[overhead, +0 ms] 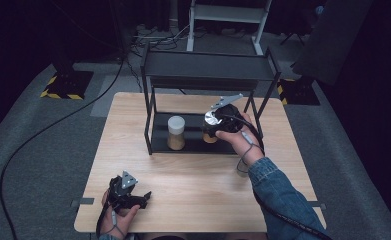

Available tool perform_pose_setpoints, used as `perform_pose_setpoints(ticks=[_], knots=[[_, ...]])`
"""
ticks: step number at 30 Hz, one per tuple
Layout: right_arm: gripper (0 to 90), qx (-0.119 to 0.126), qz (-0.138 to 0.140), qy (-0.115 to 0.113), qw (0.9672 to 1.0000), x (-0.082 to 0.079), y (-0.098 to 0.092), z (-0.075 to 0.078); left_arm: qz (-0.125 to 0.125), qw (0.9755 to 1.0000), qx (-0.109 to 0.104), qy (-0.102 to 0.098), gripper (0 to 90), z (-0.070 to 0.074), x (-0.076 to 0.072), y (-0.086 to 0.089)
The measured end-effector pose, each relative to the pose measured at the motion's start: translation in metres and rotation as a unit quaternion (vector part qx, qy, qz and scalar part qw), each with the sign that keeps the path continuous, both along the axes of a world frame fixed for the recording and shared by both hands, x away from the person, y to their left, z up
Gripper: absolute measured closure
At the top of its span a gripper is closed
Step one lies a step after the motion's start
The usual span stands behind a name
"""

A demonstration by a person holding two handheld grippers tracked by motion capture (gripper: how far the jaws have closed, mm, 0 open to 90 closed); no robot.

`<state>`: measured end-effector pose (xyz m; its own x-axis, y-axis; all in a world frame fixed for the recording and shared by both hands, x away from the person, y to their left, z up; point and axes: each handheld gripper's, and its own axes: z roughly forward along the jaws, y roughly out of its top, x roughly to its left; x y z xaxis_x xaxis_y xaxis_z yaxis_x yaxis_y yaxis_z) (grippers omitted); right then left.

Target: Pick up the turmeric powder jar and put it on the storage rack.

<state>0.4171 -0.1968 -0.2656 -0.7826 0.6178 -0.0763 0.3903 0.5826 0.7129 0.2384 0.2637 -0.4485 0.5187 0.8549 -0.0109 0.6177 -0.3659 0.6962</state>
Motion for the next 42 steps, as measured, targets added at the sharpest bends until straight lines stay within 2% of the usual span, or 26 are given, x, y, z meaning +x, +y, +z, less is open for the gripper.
perform_pose_setpoints(ticks=[19, 42], knots=[[31.6, -0.008, -0.023, 0.018, 0.9995, 0.026, 0.022, -0.042, 0.0, 1.0, 0.0, 0.0, 3.7, 0.0, 0.0, 0.0], [31.5, -0.008, -0.043, 0.038, 0.9983, 0.042, 0.036, -0.086, 0.002, 1.0, -0.001, -0.001, 3.7, 0.0, 0.0, -0.001]])
